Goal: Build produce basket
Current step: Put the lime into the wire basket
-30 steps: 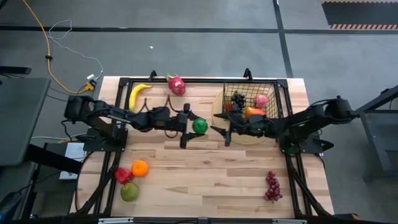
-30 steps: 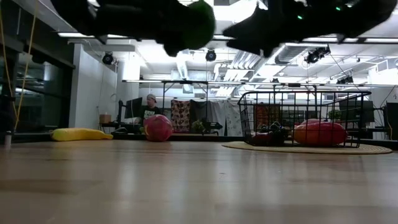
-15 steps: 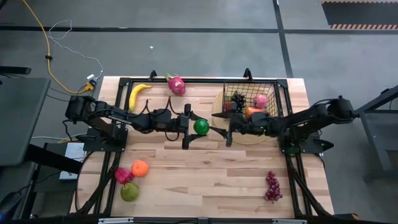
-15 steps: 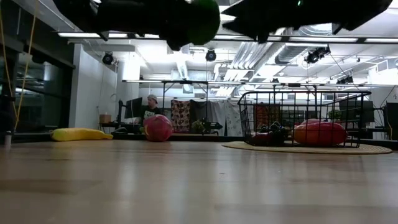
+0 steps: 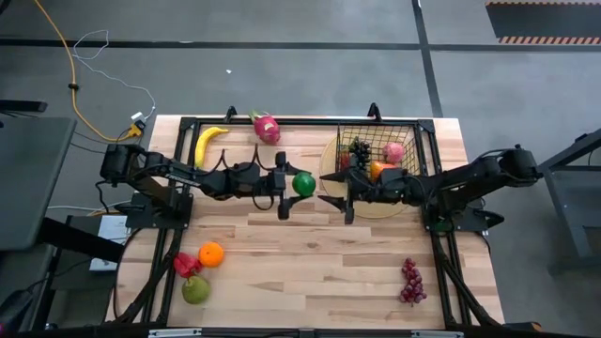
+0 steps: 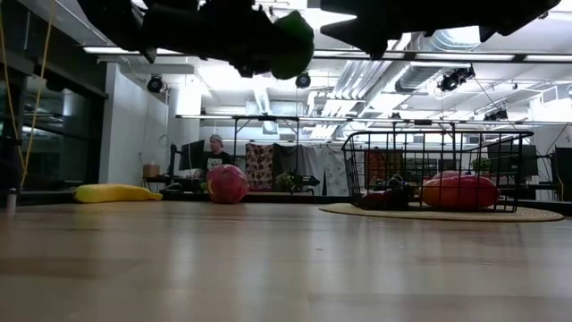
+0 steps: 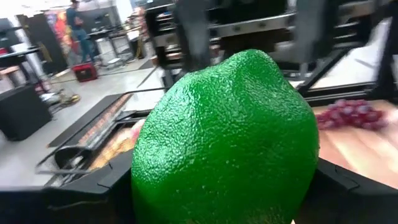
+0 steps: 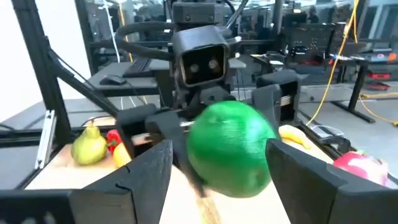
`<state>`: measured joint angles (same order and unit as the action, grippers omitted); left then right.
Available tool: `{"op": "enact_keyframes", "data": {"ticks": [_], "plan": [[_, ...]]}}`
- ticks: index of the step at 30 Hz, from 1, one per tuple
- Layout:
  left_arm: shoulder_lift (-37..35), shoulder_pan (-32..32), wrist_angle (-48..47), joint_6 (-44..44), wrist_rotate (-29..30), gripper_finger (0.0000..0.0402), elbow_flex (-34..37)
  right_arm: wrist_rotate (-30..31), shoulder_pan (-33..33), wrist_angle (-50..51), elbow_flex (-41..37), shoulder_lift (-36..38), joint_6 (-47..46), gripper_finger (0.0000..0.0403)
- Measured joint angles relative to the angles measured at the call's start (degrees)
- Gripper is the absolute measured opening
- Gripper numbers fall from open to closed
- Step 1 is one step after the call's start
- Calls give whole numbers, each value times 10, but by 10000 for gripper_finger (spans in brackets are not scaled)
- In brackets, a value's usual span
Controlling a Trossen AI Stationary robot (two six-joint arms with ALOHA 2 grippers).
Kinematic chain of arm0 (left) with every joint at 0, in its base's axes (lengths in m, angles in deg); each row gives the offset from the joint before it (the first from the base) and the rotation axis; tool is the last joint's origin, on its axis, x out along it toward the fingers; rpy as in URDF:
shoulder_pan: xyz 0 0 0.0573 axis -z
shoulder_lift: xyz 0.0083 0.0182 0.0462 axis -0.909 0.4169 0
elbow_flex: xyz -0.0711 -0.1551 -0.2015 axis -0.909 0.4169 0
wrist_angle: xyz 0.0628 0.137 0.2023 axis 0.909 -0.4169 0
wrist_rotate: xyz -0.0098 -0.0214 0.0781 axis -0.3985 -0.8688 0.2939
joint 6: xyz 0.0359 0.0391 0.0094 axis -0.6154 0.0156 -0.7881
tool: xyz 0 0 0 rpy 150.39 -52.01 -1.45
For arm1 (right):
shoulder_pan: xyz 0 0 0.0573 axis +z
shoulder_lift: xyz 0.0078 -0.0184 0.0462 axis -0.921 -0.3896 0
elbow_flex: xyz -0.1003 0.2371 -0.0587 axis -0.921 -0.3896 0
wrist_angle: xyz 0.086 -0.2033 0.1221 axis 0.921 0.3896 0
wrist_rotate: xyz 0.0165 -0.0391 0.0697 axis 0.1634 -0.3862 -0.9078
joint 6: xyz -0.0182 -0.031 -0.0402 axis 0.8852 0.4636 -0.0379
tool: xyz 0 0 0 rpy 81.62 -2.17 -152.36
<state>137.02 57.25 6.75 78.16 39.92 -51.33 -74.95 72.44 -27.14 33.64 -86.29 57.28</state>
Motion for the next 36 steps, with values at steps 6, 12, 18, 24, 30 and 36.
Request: {"op": "enact_keyframes", "data": {"ticks": [6,12,18,24,30,36], "plan": [[0,-2,0,-7,-18,284,0,6,0,9,0,0,24,250],[0,-1,3,-41,-37,284,0,10,0,24,0,0,51,250],[0,-1,2,-94,-33,284,-3,14,0,26,0,0,116,250],[18,-1,-3,-90,-33,284,-37,17,-1,-9,0,-21,181,250],[47,-1,-10,-90,-33,284,-58,47,-1,-16,-2,-27,216,250],[56,-1,-3,-89,-44,284,-59,33,-1,-16,-2,-27,227,250]]}}
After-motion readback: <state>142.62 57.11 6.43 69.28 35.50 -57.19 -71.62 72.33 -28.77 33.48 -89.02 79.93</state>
